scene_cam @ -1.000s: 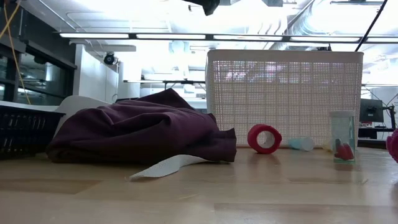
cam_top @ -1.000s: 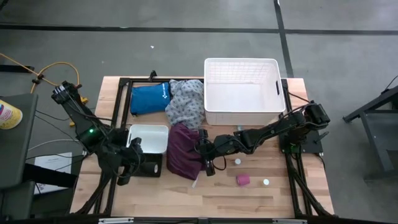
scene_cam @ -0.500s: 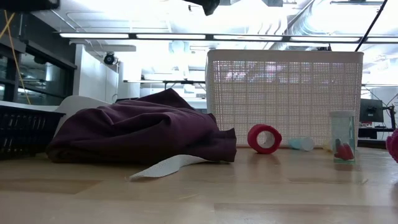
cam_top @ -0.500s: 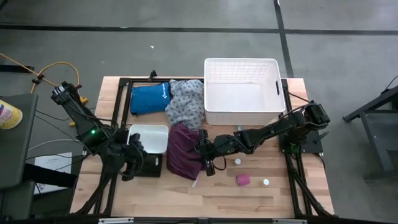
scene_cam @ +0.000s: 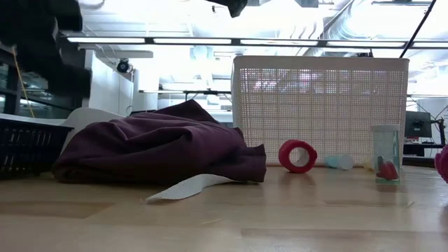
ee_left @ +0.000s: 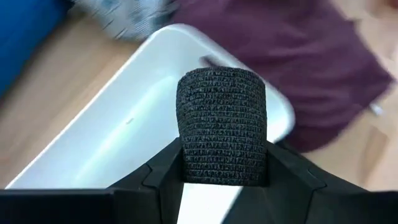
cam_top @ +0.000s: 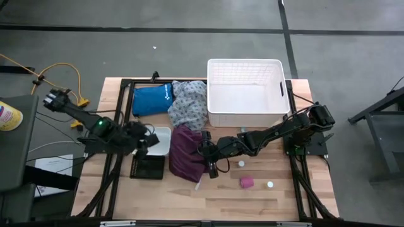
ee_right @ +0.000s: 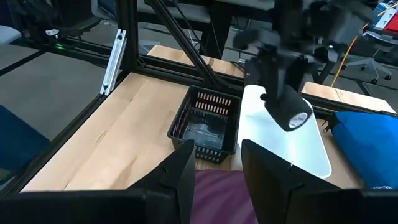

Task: Pick & place medical supplies in basket/bin
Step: Put the black bandage into the white bin

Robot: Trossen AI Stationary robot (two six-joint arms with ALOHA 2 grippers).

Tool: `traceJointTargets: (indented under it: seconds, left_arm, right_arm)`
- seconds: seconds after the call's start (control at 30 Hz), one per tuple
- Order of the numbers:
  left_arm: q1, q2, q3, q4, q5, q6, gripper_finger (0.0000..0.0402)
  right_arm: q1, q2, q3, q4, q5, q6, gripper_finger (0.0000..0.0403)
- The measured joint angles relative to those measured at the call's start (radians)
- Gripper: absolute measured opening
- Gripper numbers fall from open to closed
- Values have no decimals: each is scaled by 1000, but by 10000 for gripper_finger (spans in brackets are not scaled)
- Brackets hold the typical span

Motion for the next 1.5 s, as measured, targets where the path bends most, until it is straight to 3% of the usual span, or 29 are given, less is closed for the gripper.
traceJointTargets:
  seconds: [0.3,0.57,0.9,1.3,1.5]
  left_arm:
    - [130,18,-40,-20,18,-46,170]
    - [204,167,-40,31,19,-24,170]
    - [216,357,-40,206,51,76,170]
    - [216,369,-40,218,52,71,172]
    - [216,369,-39,218,67,74,194]
  right_arm:
    - [0,0,0,0,0,0,119]
    - [0,0,0,0,0,0,119]
    - [0,0,0,0,0,0,119]
    - [0,0,0,0,0,0,119]
    - [0,0,0,0,0,0,119]
